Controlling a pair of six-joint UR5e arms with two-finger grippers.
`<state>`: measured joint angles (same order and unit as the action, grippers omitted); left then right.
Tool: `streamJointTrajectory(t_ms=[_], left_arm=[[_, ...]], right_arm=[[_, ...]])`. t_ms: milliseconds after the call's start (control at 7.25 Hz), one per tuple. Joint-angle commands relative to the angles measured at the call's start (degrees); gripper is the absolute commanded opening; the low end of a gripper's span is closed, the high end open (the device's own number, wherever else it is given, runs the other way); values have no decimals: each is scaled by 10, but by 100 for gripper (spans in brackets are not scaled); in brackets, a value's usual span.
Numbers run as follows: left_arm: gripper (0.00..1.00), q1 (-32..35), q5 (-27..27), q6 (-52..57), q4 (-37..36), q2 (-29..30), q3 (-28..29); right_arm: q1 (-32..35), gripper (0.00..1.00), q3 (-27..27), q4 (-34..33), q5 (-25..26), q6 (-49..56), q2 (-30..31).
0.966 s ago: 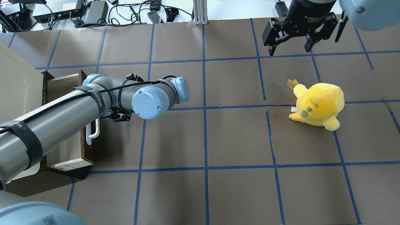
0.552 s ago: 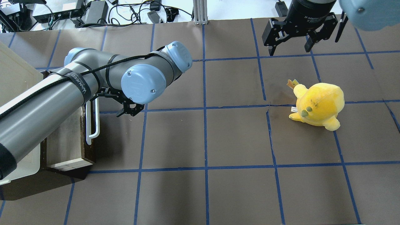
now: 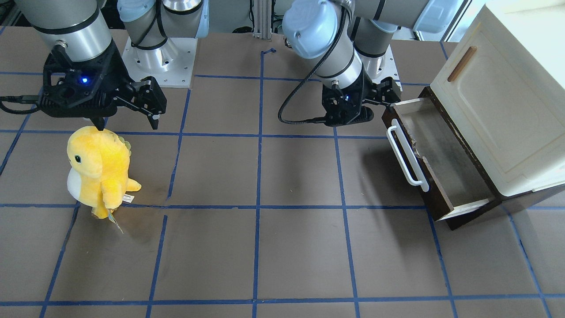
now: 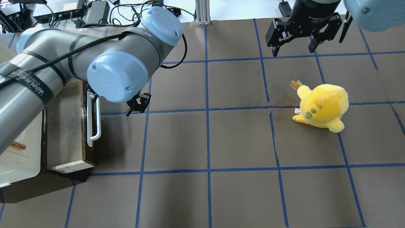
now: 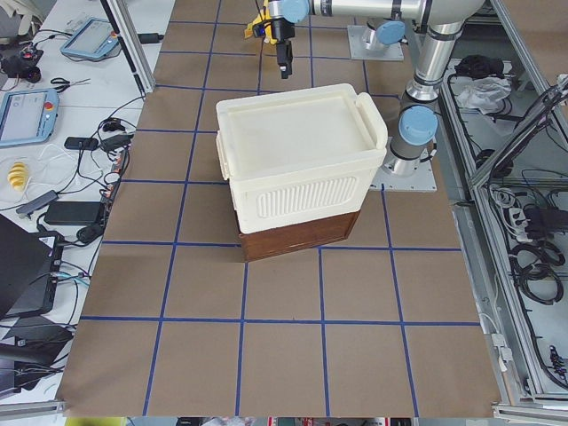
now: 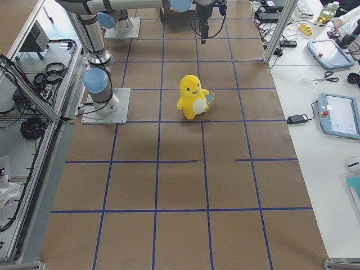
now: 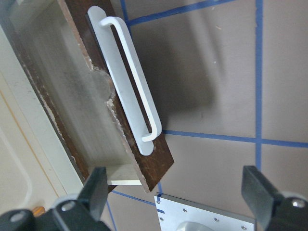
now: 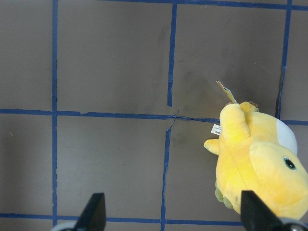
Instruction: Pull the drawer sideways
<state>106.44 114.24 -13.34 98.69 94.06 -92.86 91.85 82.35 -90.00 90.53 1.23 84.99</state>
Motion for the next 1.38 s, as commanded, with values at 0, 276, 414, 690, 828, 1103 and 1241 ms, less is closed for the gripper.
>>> streamJointTrajectory(t_ms=[0,276,414,690,828,1103,1241], left_arm=[[100,-23,-124,10,-9,-39,3],[100,-108,-225,82,-8,-51,34],[100,-124,-248,86,-9,-49,49],[100,-127,-250,74,-43,-53,52],[100,-127,-254,74,-57,-55,46],[100,-124,-248,73,-58,-59,41],[100,-125,-249,74,-58,-60,42]], right_arm=[[0,100,0,0,0,0,0],[0,100,0,0,0,0,0],[0,100,0,0,0,1,0],[0,100,0,0,0,1,0],[0,100,0,0,0,1,0],[0,100,0,0,0,0,0],[0,100,0,0,0,0,0]])
